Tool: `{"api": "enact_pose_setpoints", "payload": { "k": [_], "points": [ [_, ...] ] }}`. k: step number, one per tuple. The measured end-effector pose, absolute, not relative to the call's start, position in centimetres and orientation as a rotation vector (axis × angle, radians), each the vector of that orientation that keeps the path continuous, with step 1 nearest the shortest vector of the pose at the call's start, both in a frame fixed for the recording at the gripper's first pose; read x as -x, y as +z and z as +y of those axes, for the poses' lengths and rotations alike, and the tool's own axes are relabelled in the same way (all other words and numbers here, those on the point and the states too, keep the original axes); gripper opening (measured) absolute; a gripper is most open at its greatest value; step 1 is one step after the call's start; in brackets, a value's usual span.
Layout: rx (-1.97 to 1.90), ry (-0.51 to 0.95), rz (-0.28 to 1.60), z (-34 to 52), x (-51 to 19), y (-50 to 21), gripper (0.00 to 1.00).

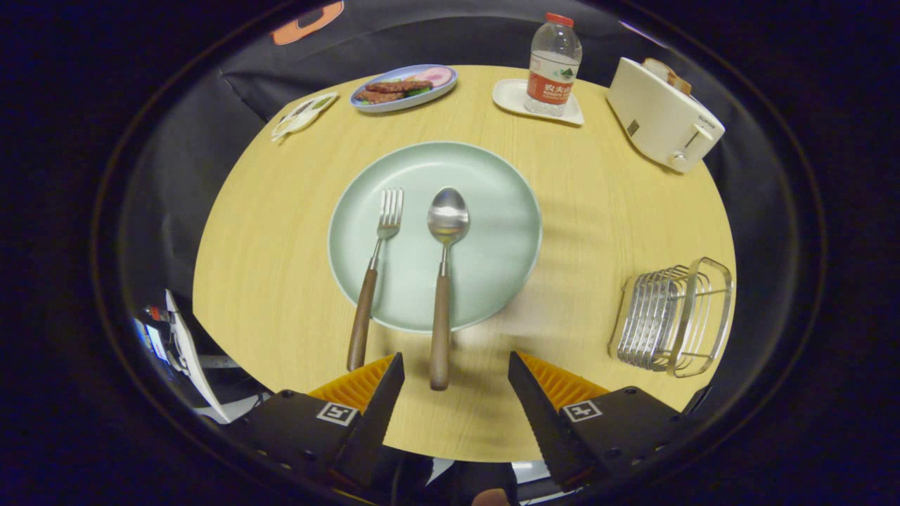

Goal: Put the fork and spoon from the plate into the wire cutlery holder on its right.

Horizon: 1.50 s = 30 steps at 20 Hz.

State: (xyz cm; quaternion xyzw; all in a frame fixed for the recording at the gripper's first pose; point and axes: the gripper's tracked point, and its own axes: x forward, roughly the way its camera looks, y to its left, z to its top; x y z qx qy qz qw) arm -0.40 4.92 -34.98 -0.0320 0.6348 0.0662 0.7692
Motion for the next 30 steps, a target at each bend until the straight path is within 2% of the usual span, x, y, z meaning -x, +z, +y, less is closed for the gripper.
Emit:
{"api": "enact_pose_setpoints", "payload": {
  "k": [1, 2, 4, 6, 8, 9, 10, 11, 22, 30],
  "points": [
    [0.068, 0.146, 1.388, 5.1, 0.2, -35.5, 0.87],
    [0.062, 0.149, 1.404, 5.3, 0.2, -36.0, 0.79],
    [0.052, 0.158, 1.430, 5.7, 0.2, -36.9, 0.69],
    [0.043, 0.146, 1.447, 5.7, 0.2, -37.5, 0.46],
    [0.029, 0.145, 1.461, 6.0, 0.4, -37.8, 0.16],
    [0.038, 0.152, 1.466, 6.0, 0.4, -37.5, 0.11],
    [0.046, 0.153, 1.468, 5.7, 0.4, -37.5, 0.11],
    [0.038, 0.154, 1.457, 5.7, 0.3, -37.2, 0.02],
    [-0.072, 0.201, 1.342, 2.8, 0.8, -27.6, 0.01],
    [-0.138, 0.108, 1.250, -8.0, 2.0, -18.9, 0.01]
  ]
}}
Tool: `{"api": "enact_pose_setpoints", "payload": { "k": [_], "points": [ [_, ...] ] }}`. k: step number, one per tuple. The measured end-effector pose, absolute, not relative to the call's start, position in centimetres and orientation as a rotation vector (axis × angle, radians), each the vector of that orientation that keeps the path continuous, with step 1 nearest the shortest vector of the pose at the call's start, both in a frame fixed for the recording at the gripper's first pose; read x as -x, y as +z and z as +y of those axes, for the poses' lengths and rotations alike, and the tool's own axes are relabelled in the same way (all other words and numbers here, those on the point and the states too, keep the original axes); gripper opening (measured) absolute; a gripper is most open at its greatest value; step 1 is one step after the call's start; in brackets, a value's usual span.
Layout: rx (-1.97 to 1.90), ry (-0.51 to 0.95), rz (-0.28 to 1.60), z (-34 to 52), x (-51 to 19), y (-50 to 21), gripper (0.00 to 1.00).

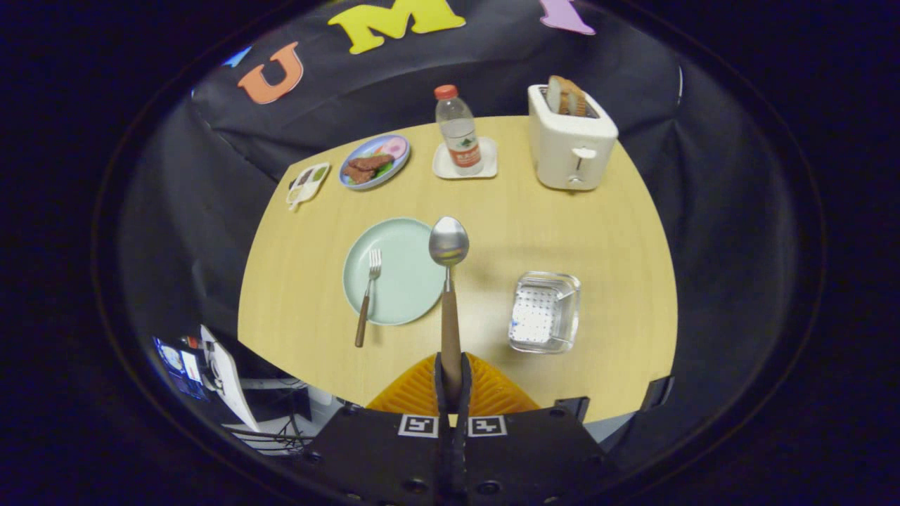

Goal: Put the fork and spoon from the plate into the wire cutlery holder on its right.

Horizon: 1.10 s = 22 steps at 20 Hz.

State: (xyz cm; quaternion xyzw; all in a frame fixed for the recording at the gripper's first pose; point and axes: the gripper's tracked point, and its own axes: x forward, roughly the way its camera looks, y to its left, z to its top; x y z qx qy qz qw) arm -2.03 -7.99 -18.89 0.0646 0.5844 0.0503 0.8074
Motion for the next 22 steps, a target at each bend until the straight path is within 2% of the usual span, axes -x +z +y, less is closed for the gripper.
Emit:
{"api": "enact_pose_setpoints", "payload": {
  "k": [4, 10, 21, 22],
  "points": [
    [-0.148, 0.023, 1.314, -13.5, 4.7, -19.2, 0.01],
    [-0.229, -0.002, 1.485, -14.2, 7.4, -21.4, 0.01],
    [-0.321, -0.101, 1.617, -14.0, 3.5, -24.3, 0.01],
    [-0.332, -0.109, 1.606, -14.0, 3.1, -24.6, 0.05]
  ]
}}
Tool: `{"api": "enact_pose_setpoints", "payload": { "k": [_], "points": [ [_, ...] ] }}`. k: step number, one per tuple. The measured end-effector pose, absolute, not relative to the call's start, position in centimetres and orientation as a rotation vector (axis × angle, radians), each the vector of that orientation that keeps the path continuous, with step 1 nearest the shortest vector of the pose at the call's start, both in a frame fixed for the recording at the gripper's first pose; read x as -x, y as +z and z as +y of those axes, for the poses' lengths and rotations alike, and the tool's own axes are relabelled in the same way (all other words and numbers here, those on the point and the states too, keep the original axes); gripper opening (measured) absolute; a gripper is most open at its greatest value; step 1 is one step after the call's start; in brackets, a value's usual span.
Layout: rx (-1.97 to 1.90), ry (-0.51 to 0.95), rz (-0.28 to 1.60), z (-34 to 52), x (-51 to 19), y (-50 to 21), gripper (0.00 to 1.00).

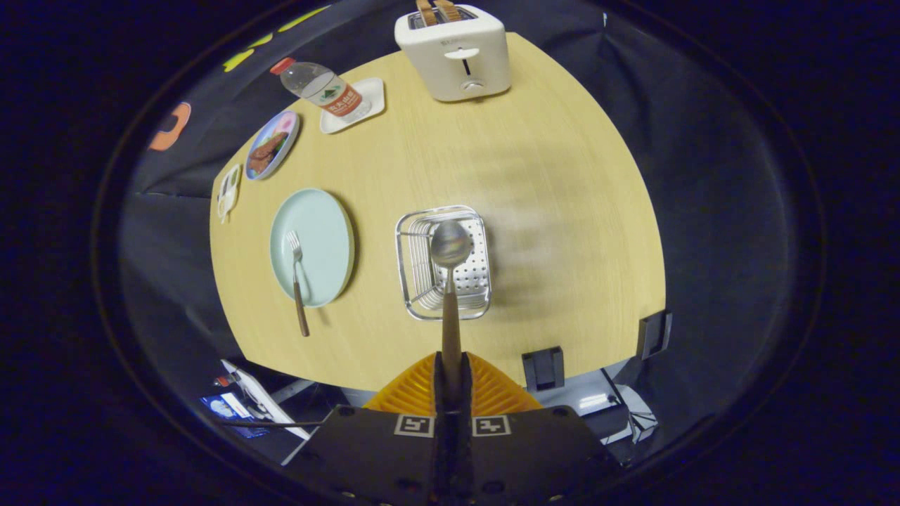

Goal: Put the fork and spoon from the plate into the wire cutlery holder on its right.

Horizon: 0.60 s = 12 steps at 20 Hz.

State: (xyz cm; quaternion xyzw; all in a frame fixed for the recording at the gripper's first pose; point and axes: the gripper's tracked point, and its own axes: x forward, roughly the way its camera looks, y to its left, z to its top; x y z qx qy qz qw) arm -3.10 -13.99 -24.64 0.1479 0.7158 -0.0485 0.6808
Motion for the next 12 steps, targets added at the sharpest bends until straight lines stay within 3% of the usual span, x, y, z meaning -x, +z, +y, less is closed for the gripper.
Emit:
{"api": "enact_pose_setpoints", "payload": {
  "k": [5, 7, 8, 12],
  "points": [
    [-0.378, -0.115, 1.523, -13.8, 1.5, -24.1, 0.19],
    [-0.337, -0.101, 1.461, -13.9, 0.7, -23.6, 0.35],
    [-0.291, -0.095, 1.414, -14.3, 0.2, -23.1, 0.51],
    [-0.135, -0.071, 1.249, -13.3, -1.9, -20.7, 0.89]
  ]
}}
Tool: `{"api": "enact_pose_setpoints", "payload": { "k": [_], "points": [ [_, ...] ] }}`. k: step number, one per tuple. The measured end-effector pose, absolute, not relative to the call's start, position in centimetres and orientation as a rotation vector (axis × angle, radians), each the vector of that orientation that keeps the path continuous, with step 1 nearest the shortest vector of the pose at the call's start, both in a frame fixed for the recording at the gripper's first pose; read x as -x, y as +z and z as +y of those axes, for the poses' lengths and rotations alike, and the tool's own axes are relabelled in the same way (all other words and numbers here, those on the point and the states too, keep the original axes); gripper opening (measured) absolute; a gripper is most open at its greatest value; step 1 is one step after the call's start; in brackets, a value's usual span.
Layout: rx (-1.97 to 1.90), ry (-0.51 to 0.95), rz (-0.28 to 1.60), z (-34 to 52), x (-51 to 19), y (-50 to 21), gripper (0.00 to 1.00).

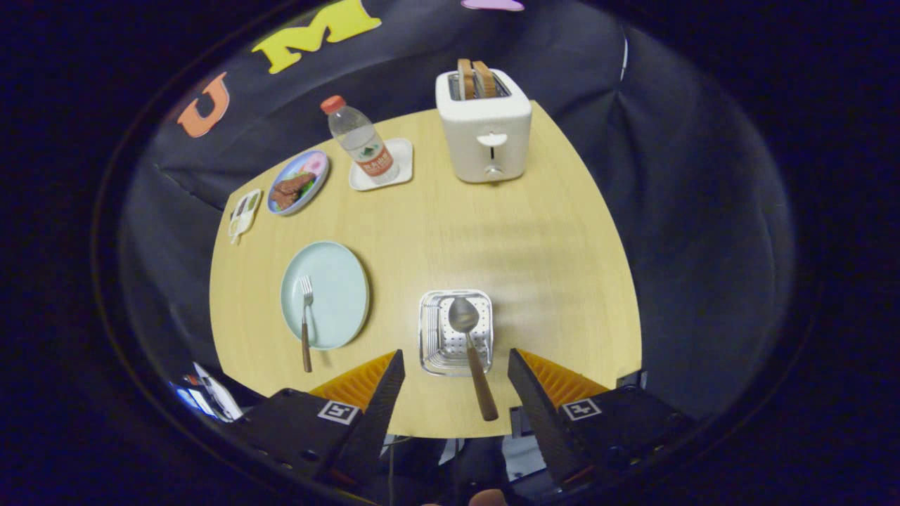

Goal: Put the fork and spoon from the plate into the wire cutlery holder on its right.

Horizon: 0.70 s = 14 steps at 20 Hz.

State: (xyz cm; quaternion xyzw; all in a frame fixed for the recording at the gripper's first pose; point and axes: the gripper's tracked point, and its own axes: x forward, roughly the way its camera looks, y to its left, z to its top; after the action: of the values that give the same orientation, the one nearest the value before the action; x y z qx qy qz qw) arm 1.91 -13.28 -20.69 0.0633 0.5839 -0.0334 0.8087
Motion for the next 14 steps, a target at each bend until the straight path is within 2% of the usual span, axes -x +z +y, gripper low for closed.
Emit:
{"api": "enact_pose_setpoints", "payload": {
  "k": [2, 6, 14],
  "points": [
    [-0.083, -0.042, 1.179, -11.5, -2.6, -19.6, 0.95],
    [-0.028, 0.036, 1.123, -5.0, -2.5, -19.1, 0.97],
    [-0.075, 0.140, 1.297, 8.4, 1.2, -26.3, 0.97]
  ]
}}
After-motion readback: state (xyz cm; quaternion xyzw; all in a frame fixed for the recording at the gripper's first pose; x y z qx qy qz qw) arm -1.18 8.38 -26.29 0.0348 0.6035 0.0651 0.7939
